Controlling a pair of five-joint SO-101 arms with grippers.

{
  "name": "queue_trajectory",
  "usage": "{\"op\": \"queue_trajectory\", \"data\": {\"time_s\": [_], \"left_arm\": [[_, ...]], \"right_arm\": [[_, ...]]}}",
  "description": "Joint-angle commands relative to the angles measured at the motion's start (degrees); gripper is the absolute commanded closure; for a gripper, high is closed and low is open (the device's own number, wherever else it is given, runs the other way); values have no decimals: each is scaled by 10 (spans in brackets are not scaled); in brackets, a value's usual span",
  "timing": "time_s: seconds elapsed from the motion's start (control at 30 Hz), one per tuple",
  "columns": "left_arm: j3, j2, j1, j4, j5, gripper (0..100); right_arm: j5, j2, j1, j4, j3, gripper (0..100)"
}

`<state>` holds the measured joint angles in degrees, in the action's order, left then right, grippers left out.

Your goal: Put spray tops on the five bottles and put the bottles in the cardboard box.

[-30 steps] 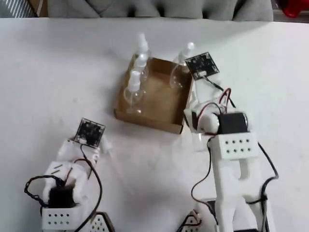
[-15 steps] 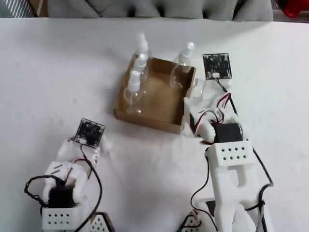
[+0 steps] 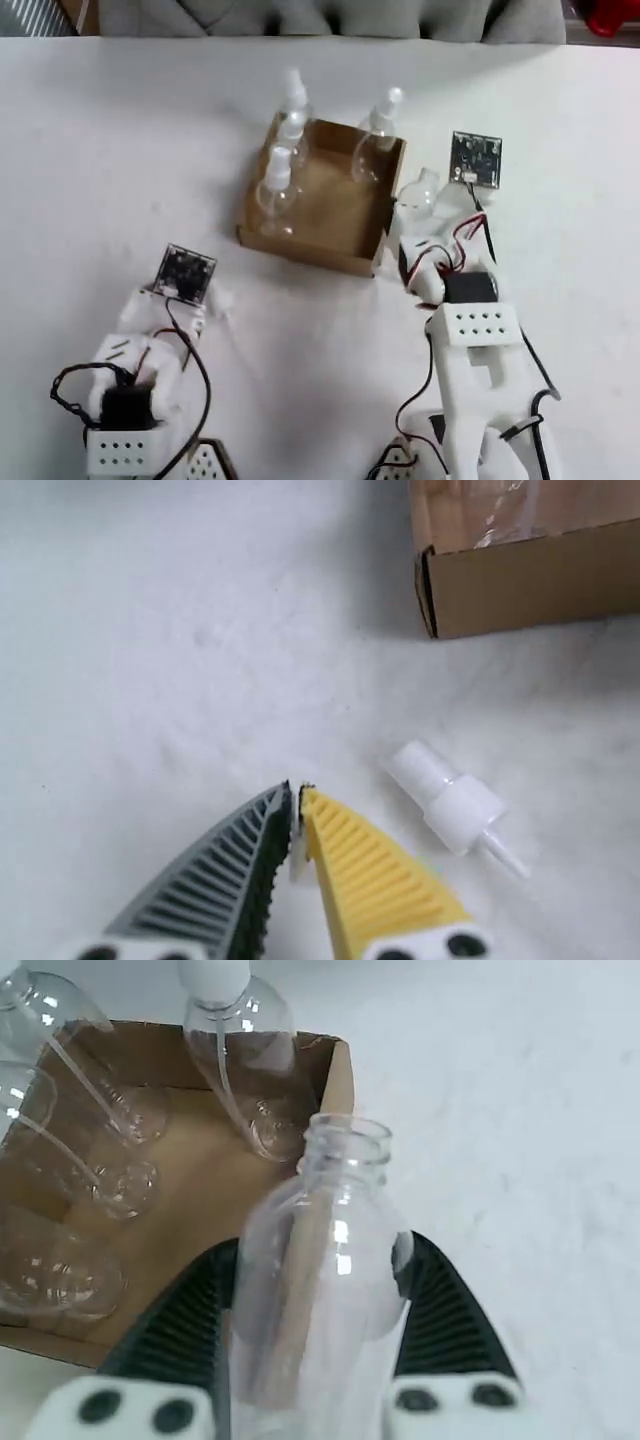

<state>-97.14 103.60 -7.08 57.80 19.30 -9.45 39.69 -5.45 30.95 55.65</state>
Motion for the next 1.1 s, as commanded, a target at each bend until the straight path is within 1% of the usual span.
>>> {"op": "queue_trajectory", "data": {"time_s": [0.0, 0.13, 0.3, 0.4, 0.5, 0.63, 0.8, 0.9, 0.97, 1.0, 1.07], "left_arm": [[38, 10, -3, -12, -56, 976], [67, 8, 0, -7, -59, 976], [129, 0, 1, 35, -59, 976], [192, -61, 1, 43, -61, 976], [253, -161, 1, 40, -64, 976], [319, -287, 12, 39, -111, 976], [346, -376, 69, 39, -168, 970], [343, -403, 95, 39, -207, 892], [342, -416, 101, 39, -244, 837], [342, -424, 100, 38, -258, 822], [342, -442, 97, 22, -273, 823]], "right_arm": [[-4, 18, 7, -14, -4, 982], [-4, 18, 7, -13, -4, 982], [-4, 18, 7, -15, 1, 982], [-6, 19, 7, -16, -1, 982], [-7, 27, 7, -17, 0, 982], [-6, 62, 7, -15, 13, 982], [-4, 114, 7, -16, 42, 982], [-4, 131, 6, -16, 50, 982], [-4, 136, 5, -16, 54, 982], [-4, 136, 3, -16, 55, 982], [-4, 135, 3, -16, 55, 982]]}}
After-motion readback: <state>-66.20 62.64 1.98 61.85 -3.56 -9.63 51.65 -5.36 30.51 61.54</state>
